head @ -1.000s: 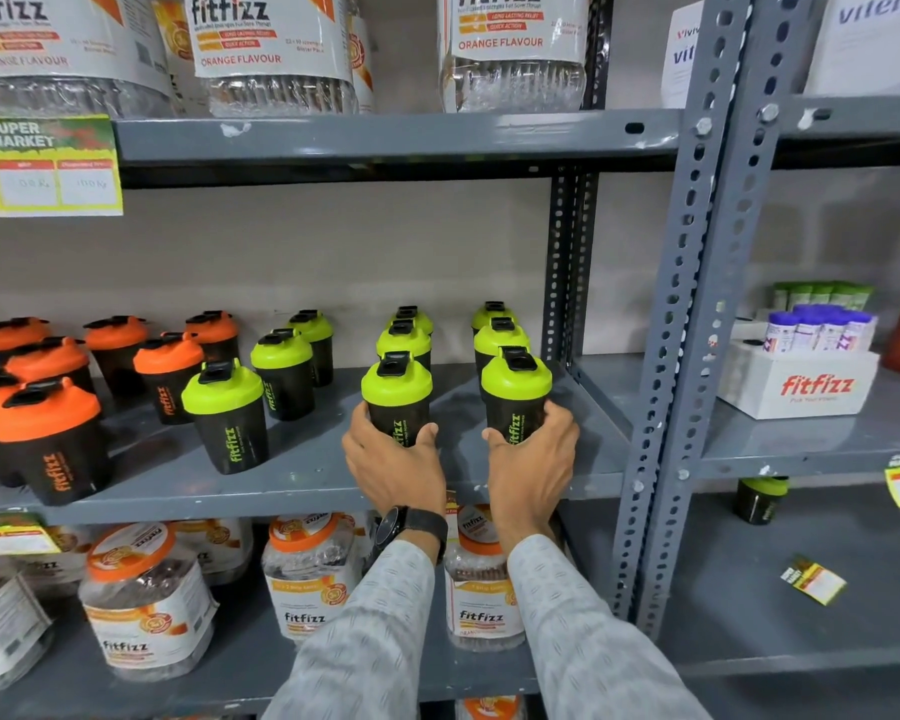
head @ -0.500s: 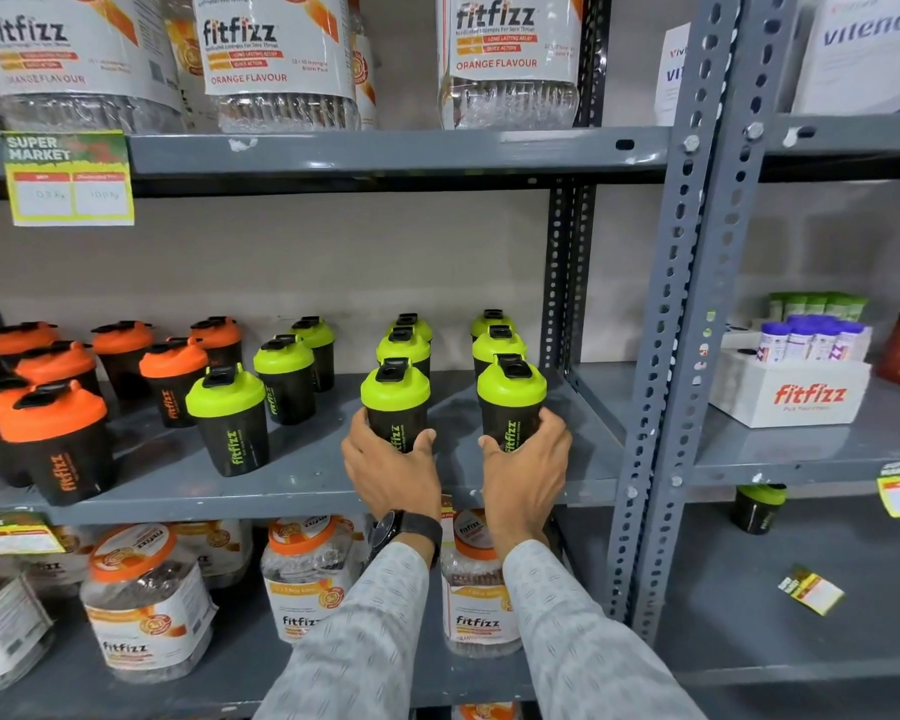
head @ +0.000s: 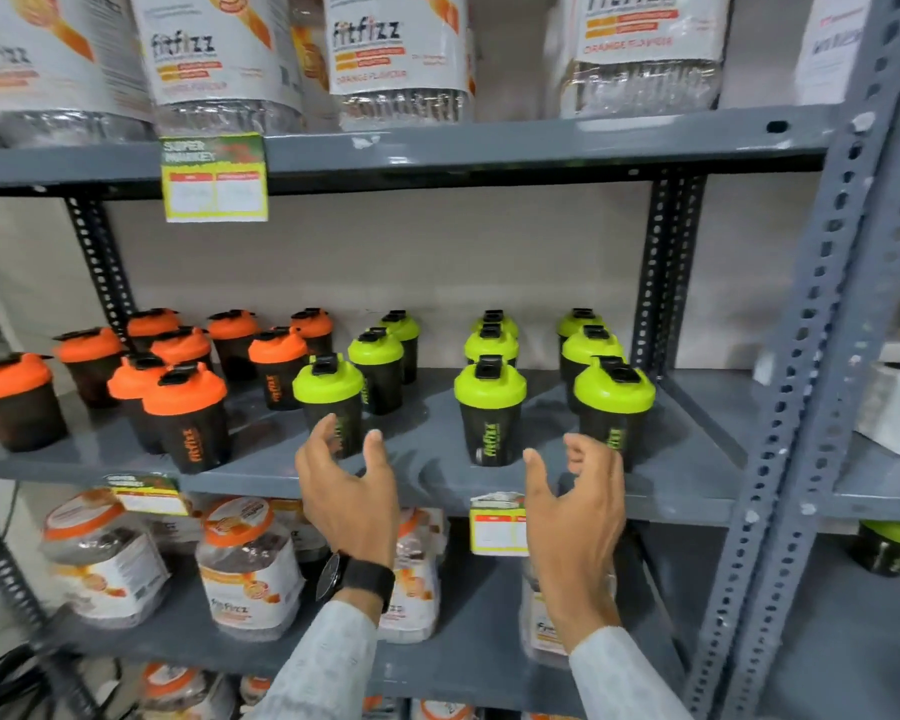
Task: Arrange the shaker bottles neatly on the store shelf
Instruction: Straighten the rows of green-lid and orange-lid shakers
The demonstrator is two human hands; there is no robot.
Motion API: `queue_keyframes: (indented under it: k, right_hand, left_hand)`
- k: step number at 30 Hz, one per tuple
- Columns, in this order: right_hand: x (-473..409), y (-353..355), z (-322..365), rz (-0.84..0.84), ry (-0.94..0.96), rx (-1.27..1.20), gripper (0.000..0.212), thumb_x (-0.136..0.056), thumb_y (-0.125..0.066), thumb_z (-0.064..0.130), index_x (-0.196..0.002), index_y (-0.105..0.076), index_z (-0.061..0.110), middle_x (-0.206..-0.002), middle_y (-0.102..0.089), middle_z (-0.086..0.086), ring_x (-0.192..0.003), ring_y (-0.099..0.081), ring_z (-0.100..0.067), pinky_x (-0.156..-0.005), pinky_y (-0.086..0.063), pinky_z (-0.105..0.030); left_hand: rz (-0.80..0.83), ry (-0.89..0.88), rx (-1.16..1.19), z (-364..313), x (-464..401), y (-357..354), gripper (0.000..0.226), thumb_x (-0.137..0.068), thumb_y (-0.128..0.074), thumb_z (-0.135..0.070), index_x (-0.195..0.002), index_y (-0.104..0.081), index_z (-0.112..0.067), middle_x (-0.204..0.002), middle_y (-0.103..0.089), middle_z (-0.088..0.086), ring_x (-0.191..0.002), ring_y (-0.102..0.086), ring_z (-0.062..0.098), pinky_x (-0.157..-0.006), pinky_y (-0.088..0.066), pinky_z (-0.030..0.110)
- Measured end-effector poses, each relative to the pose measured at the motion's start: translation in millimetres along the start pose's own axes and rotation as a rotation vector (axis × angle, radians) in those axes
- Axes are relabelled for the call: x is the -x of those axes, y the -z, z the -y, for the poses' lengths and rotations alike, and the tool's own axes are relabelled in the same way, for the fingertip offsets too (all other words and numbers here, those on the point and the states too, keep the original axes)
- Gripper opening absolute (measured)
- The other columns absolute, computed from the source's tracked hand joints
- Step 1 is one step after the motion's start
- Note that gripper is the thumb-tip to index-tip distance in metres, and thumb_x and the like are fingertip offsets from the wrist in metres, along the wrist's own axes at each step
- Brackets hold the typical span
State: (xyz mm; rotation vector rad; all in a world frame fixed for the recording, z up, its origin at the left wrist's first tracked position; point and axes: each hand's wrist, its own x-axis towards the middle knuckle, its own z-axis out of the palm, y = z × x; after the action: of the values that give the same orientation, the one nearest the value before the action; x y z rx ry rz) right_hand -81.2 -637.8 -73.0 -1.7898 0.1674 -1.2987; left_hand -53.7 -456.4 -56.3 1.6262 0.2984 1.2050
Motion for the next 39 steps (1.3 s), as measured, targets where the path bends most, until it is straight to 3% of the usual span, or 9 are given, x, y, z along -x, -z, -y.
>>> queue_keyframes:
  k: [3,7,10,13,16,19,25,31,39]
  right_hand:
    - [31,-33,27,0.092,0.067,-0.061,0.032,-0.083,-0.085,0.016,-0.106,-0.064,0.018,-0.097,-0.063,0.002,-0.085,-0.06,-0.016,-0.076,-0.045,-0.024]
    - [60,-91,68,0.235,0.051,-0.11,0.034,-0.082,-0.086,0.017,-0.111,-0.068,0.013,-0.098,-0.067,0.001,-0.086,-0.064,-0.017,-0.077,-0.056,-0.037]
    - [70,-136,97,0.351,-0.078,-0.118,0.064,-0.079,-0.09,0.023,-0.134,-0.06,0.01,-0.121,-0.068,-0.01,-0.108,-0.066,-0.026,-0.092,-0.055,-0.048]
    - [77,-173,117,0.392,-0.19,-0.064,0.101,-0.07,-0.095,0.034,-0.152,-0.042,0.01,-0.143,-0.056,-0.015,-0.13,-0.056,-0.031,-0.105,-0.046,-0.044]
    - [82,-198,128,0.395,-0.252,-0.022,0.118,-0.061,-0.098,0.038,-0.157,-0.035,0.011,-0.15,-0.051,-0.015,-0.138,-0.049,-0.032,-0.108,-0.04,-0.041]
    - [88,-211,136,0.362,-0.276,0.021,0.113,-0.059,-0.099,0.038,-0.153,-0.041,0.012,-0.144,-0.057,-0.013,-0.132,-0.053,-0.033,-0.104,-0.044,-0.042]
    - [89,-216,140,0.258,-0.247,0.107,0.08,-0.067,-0.095,0.03,-0.134,-0.054,0.016,-0.126,-0.068,-0.007,-0.116,-0.063,-0.032,-0.093,-0.049,-0.04]
    - [87,-206,133,0.128,-0.252,0.165,0.077,-0.068,-0.095,0.032,-0.129,-0.052,0.016,-0.122,-0.065,-0.008,-0.111,-0.063,-0.033,-0.091,-0.049,-0.042]
    - [90,-203,132,0.125,-0.221,0.202,0.077,-0.068,-0.095,0.035,-0.128,-0.052,0.016,-0.122,-0.063,-0.007,-0.111,-0.062,-0.031,-0.09,-0.049,-0.04]
  left_hand:
    - [-0.052,0.022,-0.023,29,-45,31,0.05,-0.085,-0.075,-0.021,-0.131,-0.057,-0.013,-0.124,-0.061,0.009,-0.114,-0.057,0.027,-0.099,-0.048,0.048]
    - [-0.123,0.042,-0.078,67,-98,71,0.069,-0.078,-0.081,-0.021,-0.137,-0.049,-0.007,-0.13,-0.052,0.018,-0.125,-0.047,0.036,-0.108,-0.039,0.049]
    - [-0.091,0.056,-0.149,86,-134,90,0.088,-0.069,-0.089,-0.025,-0.141,-0.044,-0.002,-0.134,-0.05,0.024,-0.13,-0.041,0.041,-0.11,-0.032,0.048]
    - [-0.002,0.079,-0.18,101,-163,94,0.101,-0.062,-0.094,-0.029,-0.143,-0.041,0.0,-0.137,-0.049,0.026,-0.131,-0.039,0.043,-0.109,-0.032,0.051]
    - [0.054,0.096,-0.165,111,-177,92,0.104,-0.06,-0.095,-0.03,-0.145,-0.04,-0.004,-0.136,-0.049,0.025,-0.13,-0.041,0.042,-0.105,-0.037,0.053]
    - [0.071,0.099,-0.166,121,-182,91,0.097,-0.061,-0.095,-0.029,-0.142,-0.044,-0.008,-0.131,-0.053,0.021,-0.124,-0.048,0.041,-0.099,-0.041,0.052]
    - [0.143,0.107,-0.125,126,-186,85,0.089,-0.062,-0.093,-0.034,-0.137,-0.048,-0.019,-0.126,-0.058,0.01,-0.117,-0.057,0.036,-0.094,-0.048,0.049]
    - [0.318,0.1,-0.113,117,-192,72,0.085,-0.067,-0.091,-0.03,-0.14,-0.05,-0.018,-0.127,-0.063,0.01,-0.118,-0.06,0.036,-0.096,-0.049,0.048]
    - [0.455,0.129,-0.064,113,-198,64,0.084,-0.07,-0.09,-0.024,-0.141,-0.046,-0.013,-0.134,-0.06,0.011,-0.123,-0.057,0.034,-0.103,-0.047,0.05]
